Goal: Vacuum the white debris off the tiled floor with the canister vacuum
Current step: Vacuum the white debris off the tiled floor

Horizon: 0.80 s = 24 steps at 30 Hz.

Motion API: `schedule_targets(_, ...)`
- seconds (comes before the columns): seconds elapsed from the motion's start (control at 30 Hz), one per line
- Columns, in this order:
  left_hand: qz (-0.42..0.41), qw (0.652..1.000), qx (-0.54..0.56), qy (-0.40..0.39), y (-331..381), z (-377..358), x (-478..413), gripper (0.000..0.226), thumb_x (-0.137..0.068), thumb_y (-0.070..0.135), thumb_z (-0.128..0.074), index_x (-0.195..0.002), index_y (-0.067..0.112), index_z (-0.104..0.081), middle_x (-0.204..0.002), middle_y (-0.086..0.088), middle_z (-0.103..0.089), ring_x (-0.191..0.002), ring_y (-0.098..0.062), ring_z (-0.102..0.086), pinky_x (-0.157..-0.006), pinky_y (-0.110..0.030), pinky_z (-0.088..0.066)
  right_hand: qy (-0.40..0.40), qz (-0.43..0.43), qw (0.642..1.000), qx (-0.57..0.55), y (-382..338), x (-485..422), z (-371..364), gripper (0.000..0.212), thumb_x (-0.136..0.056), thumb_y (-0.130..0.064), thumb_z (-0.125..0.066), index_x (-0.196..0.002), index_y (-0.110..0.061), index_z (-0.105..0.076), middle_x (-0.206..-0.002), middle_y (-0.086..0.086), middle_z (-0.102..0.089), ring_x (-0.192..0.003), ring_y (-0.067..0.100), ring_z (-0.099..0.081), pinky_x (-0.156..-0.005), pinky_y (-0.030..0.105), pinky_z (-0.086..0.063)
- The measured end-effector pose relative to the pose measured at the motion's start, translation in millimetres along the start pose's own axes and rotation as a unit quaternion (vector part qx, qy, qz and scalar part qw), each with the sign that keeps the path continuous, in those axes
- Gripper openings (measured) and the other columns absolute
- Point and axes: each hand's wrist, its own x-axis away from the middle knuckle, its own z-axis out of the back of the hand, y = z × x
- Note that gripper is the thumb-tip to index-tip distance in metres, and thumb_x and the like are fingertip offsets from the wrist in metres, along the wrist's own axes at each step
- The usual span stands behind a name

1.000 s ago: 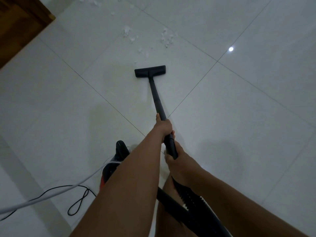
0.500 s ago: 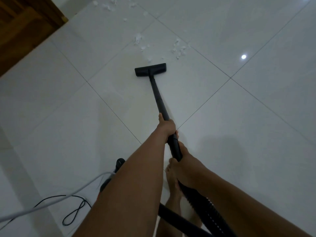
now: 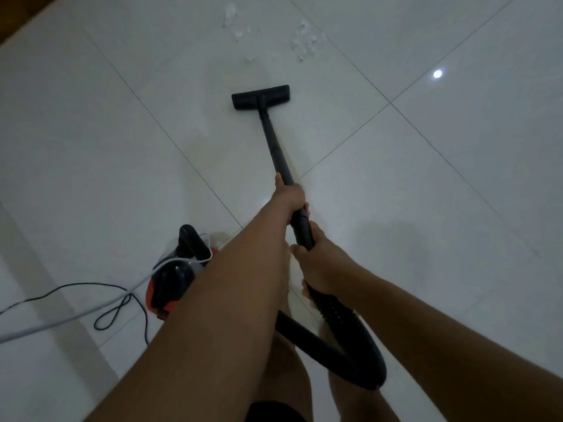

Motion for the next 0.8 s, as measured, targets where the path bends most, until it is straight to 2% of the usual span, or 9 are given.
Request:
schedule_targets(0.13,0.007,1.000,0.006,-0.005,-24,-17,11,0.068,-0.108,0.025,-0.037,-0.157,0.054,0.000,-0.101,-0.010,-0.053,-0.061,-0.014,-0.050,-0.046,-0.022,-0.051,0.005,0.005,1.000,-0.017,31,15,5,0.053,-0.105,-0.044,-0.047,-0.153,-0.046,-0.024,-0.097,0.012,-0.065,-0.068,0.024,-0.066,-0.074,0.045,-0.064)
schedule_targets(0.17,0.004,1.000,0.006,-0.006,-26,-20,11,0.067,-0.108,0.025,-0.036,-0.157,0.054,0.000,-0.099,-0.009,-0.053,-0.061,-0.014,-0.050,-0.047,-0.022,-0.051,0.006,0.007,1.000,-0.020,35,15,6,0.051,-0.106,-0.042,-0.046,-0.152,-0.045,-0.025,-0.099,0.012,-0.066,-0.066,0.022,-0.066,-0.070,0.043,-0.064)
schedule_targets(0.2,0.002,1.000,0.008,-0.006,-27,-22,10,0.067,-0.108,0.026,-0.036,-0.156,0.054,0.000,-0.096,-0.009,-0.053,-0.060,-0.014,-0.050,-0.049,-0.023,-0.051,0.004,0.012,1.000,-0.021,37,15,8,0.051,-0.106,-0.039,-0.044,-0.153,-0.044,-0.025,-0.103,0.013,-0.067,-0.061,0.020,-0.066,-0.060,0.037,-0.063)
schedule_targets(0.27,-0.001,1.000,0.012,-0.001,-27,-23,7,0.064,-0.108,0.029,-0.034,-0.156,0.055,-0.001,-0.087,-0.008,-0.053,-0.059,-0.013,-0.049,-0.054,-0.026,-0.051,-0.001,0.022,0.999,-0.028,40,12,11,0.055,-0.108,-0.033,-0.042,-0.157,-0.043,-0.021,-0.111,0.016,-0.065,-0.054,0.017,-0.062,-0.040,0.021,-0.049)
schedule_targets(0.3,-0.001,1.000,0.014,0.001,-28,-24,5,0.063,-0.108,0.030,-0.034,-0.156,0.055,-0.002,-0.086,-0.008,-0.053,-0.059,-0.013,-0.049,-0.055,-0.026,-0.051,-0.001,0.024,0.999,-0.027,40,11,12,0.057,-0.108,-0.033,-0.042,-0.159,-0.044,-0.018,-0.114,0.016,-0.064,-0.054,0.017,-0.061,-0.036,0.017,-0.044)
schedule_targets(0.5,-0.005,1.000,0.015,-0.005,-16,-27,-10,0.064,-0.109,0.030,-0.036,-0.156,0.056,-0.001,-0.105,-0.010,-0.053,-0.059,-0.013,-0.052,-0.046,-0.023,-0.051,0.002,0.018,0.999,-0.034,30,-2,19,0.058,-0.109,-0.035,-0.041,-0.159,-0.046,-0.013,-0.113,0.017,-0.062,-0.055,0.018,-0.057,-0.034,0.015,-0.042)
schedule_targets(0.57,-0.005,1.000,0.012,-0.003,-6,-24,-14,0.065,-0.109,0.029,-0.036,-0.156,0.056,0.000,-0.105,-0.011,-0.053,-0.061,-0.013,-0.052,-0.046,-0.024,-0.051,0.002,0.016,1.000,-0.024,19,-7,20,0.060,-0.109,-0.035,-0.041,-0.160,-0.048,-0.011,-0.112,0.016,-0.063,-0.054,0.017,-0.059,-0.034,0.016,-0.042)
schedule_targets(0.7,-0.009,1.000,-0.007,0.000,20,-17,-25,0.066,-0.109,0.028,-0.035,-0.157,0.054,0.003,-0.101,-0.013,-0.055,-0.060,-0.014,-0.052,-0.046,-0.025,-0.052,0.006,0.015,1.000,-0.007,-5,-24,25,0.059,-0.109,-0.036,-0.040,-0.159,-0.048,-0.011,-0.098,0.009,-0.062,-0.049,0.014,-0.058,-0.034,0.017,-0.042)
schedule_targets(0.8,-0.008,1.000,-0.017,0.006,40,-13,-33,0.066,-0.110,0.028,-0.035,-0.157,0.053,0.004,-0.099,-0.012,-0.055,-0.059,-0.014,-0.052,-0.047,-0.026,-0.052,0.009,0.006,1.000,-0.011,-26,-33,32,0.059,-0.110,-0.037,-0.039,-0.160,-0.048,-0.010,-0.097,0.011,-0.063,-0.049,0.014,-0.056,-0.031,0.015,-0.039)
